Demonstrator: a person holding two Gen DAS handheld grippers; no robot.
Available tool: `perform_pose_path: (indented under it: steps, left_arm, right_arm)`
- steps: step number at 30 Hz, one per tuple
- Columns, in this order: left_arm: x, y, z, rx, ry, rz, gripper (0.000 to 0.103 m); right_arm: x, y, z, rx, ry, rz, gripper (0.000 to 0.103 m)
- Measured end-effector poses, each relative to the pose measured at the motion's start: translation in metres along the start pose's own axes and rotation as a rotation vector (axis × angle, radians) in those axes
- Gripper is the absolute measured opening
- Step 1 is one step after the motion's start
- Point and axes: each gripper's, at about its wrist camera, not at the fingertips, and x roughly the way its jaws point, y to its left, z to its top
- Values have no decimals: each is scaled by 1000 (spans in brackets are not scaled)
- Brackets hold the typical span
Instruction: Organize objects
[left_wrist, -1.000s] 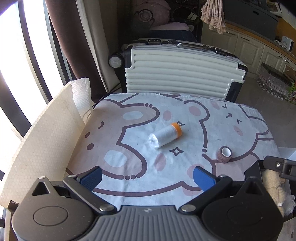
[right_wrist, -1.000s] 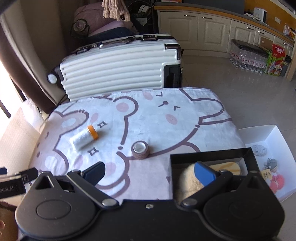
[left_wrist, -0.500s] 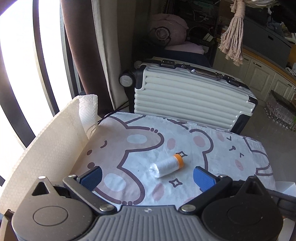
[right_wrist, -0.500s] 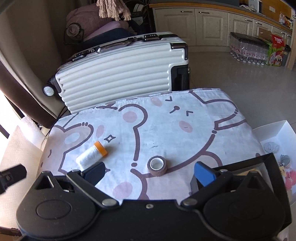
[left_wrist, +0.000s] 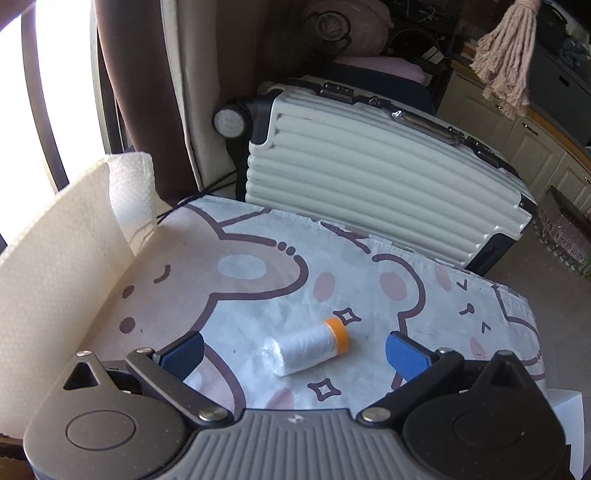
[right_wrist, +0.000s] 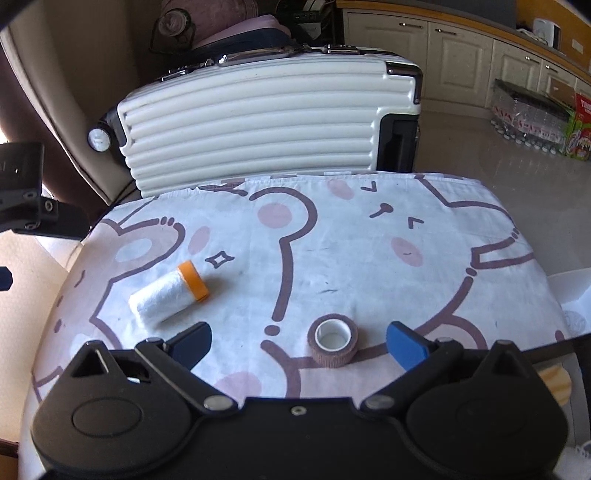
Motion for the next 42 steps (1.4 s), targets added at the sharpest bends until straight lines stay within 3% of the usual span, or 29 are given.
perform_pose_path:
  steps: [4, 12, 17, 19, 23, 30, 42]
  left_arm:
    - [26, 16, -4, -72, 53, -30, 101]
    - [69, 40, -7, -220, 133, -72, 97]
    - [88, 37, -3, -220, 141, -72, 97]
    - [96, 33, -3, -211, 144, -69, 98]
    - [108, 24, -4, -193, 160, -70, 98]
    - [125, 9, -7, -184, 158, -40, 99]
    - [143, -9, -14, -221, 138, 50, 98]
  right_arm:
    - [20, -12, 1, 15, 36, 13, 86]
    - [48, -30, 12, 80, 100, 58, 79]
    - [64, -38, 15, 95, 144, 43, 68]
    - [71, -36, 16, 67, 166, 30, 61]
    - [81, -27, 13, -21, 193, 2, 60]
    - [86, -16, 10, -114, 236, -30, 45]
    - [79, -9, 6, -201, 250, 11, 44]
